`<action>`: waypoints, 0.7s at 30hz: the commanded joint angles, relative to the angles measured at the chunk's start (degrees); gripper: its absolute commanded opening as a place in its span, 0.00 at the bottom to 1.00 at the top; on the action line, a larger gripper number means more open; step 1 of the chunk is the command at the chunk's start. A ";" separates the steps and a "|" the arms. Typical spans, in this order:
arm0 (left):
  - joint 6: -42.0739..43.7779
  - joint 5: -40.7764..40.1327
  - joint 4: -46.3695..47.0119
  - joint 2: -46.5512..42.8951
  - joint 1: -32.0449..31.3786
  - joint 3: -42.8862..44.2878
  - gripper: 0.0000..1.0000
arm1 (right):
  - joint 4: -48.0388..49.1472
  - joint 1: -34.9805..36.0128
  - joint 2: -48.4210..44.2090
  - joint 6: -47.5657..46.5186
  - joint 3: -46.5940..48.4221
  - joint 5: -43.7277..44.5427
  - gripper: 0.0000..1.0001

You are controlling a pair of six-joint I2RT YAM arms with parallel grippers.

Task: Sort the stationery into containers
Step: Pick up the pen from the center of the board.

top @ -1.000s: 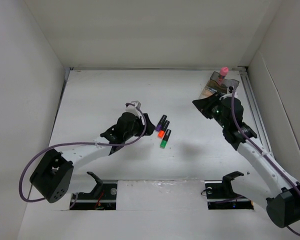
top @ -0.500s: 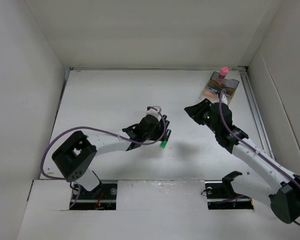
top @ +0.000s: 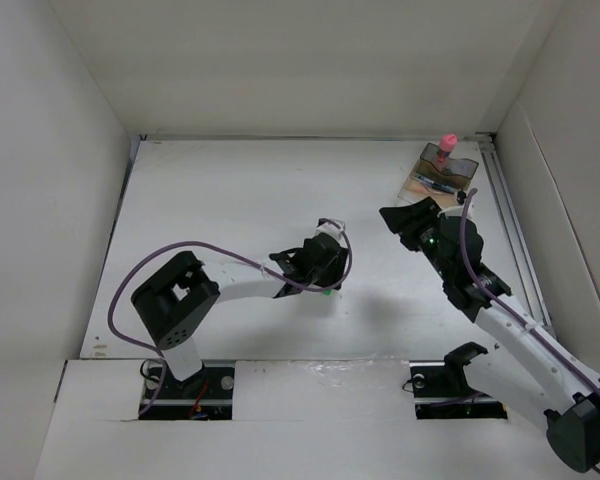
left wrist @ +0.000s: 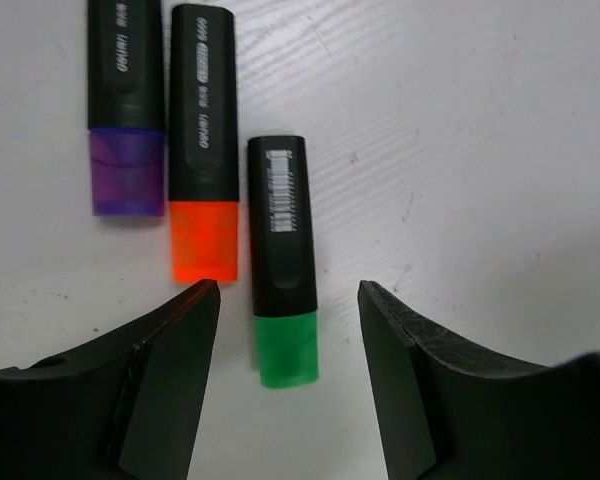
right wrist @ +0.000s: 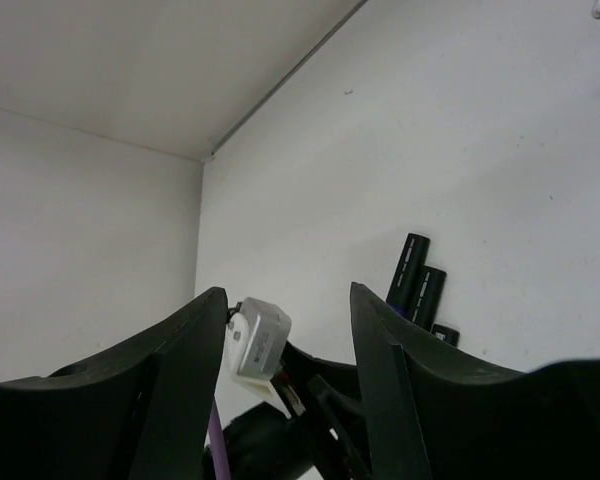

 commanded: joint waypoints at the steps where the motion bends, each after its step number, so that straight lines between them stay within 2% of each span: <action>1: 1.63 -2.80 -3.16 0.37 -2.79 2.49 0.54 | 3.27 -0.36 0.45 0.29 0.07 -1.57 0.58; 10: -0.39 -3.61 -4.83 3.53 -3.33 3.01 0.46 | 3.27 -0.97 -0.78 0.29 -0.45 -0.26 0.58; 14: -0.39 -7.89 -8.24 7.04 -5.96 5.82 0.40 | 3.27 -1.59 -3.24 0.90 -1.51 -0.25 0.60; 15: -0.39 -9.21 -9.48 7.92 -6.66 6.70 0.34 | 3.27 -2.11 -3.77 0.90 -2.03 0.27 0.60; 18: -2.32 -14.91 -14.49 11.26 -9.21 10.13 0.25 | 3.27 -2.81 -5.44 1.43 -2.65 0.27 0.60; 19: -3.37 -15.81 -15.54 11.96 -9.74 10.83 0.16 | 3.27 -2.82 -5.44 1.43 -2.65 -0.25 0.60; 21: -4.43 -17.13 -16.87 12.50 -10.62 11.36 0.08 | 3.80 -3.43 -6.67 1.43 -2.65 -0.25 0.60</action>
